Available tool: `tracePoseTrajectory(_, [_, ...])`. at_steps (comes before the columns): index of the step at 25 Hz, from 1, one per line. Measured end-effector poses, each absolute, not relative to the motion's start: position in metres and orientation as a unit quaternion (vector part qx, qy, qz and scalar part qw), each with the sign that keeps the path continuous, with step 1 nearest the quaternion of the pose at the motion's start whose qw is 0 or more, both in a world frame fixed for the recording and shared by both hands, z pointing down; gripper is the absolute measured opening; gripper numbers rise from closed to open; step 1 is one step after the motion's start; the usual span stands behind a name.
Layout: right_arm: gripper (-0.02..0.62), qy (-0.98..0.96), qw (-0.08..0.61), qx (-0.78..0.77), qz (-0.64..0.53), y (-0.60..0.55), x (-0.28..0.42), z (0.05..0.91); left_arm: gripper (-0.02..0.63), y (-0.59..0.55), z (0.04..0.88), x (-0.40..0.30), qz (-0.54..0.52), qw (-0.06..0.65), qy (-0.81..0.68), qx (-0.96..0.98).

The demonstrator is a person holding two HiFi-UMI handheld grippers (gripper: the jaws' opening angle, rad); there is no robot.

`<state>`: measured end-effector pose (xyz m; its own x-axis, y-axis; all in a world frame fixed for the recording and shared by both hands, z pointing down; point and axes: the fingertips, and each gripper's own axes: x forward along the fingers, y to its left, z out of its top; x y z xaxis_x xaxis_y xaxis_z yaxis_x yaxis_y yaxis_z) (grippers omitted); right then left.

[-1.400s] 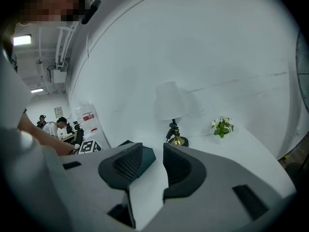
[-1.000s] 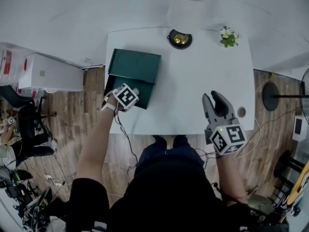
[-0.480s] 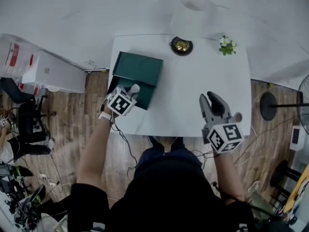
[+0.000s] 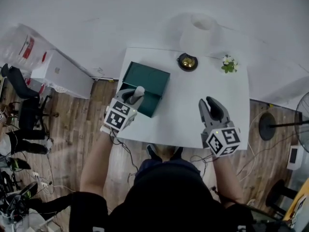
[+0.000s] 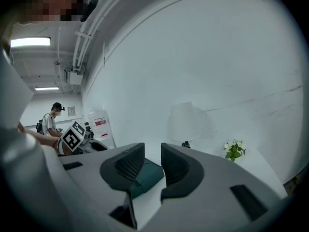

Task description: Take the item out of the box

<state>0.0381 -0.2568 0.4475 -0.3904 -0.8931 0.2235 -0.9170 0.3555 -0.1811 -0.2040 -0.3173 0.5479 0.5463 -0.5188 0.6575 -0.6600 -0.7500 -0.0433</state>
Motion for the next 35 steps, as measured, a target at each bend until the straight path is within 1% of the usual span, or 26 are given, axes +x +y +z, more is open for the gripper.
tracePoseTrajectory(7, [0.106, -0.832, 0.027, 0.542, 0.113, -0.259, 0.029, 0.416, 0.133, -0.308, 0.477, -0.198, 0.254, 0.082, -0.372, 0.889])
tracePoseTrajectory(14, [0.102, -0.837, 0.0, 0.543, 0.074, -0.267, 0.023, 0.376, 0.133, -0.297, 0.405, -0.201, 0.158, 0.076, -0.402, 0.899])
tracePoseTrajectory(18, [0.076, -0.837, -0.019, 0.545, 0.046, -0.27, 0.026, 0.352, 0.133, -0.294, 0.36, -0.207, 0.094, 0.058, -0.43, 0.896])
tracePoseTrajectory(23, [0.017, -0.833, -0.048, 0.552, 0.002, -0.273, 0.031, 0.313, 0.133, -0.288, 0.308, -0.214, 0.02, 0.032, -0.464, 0.885])
tracePoseTrajectory(25, [0.006, -0.829, -0.056, 0.557, -0.012, -0.271, 0.034, 0.301, 0.133, -0.283, 0.293, -0.214, -0.002, 0.025, -0.469, 0.883])
tracePoseTrajectory(31, [0.005, -0.831, -0.071, 0.549, -0.051, -0.268, 0.029, 0.274, 0.133, -0.278, 0.258, -0.216, -0.056, 0.007, -0.476, 0.878])
tracePoseTrajectory(35, [0.005, -0.831, -0.059, 0.548, -0.07, -0.262, 0.028, 0.275, 0.133, -0.273, 0.255, -0.219, -0.077, 0.009, -0.484, 0.871])
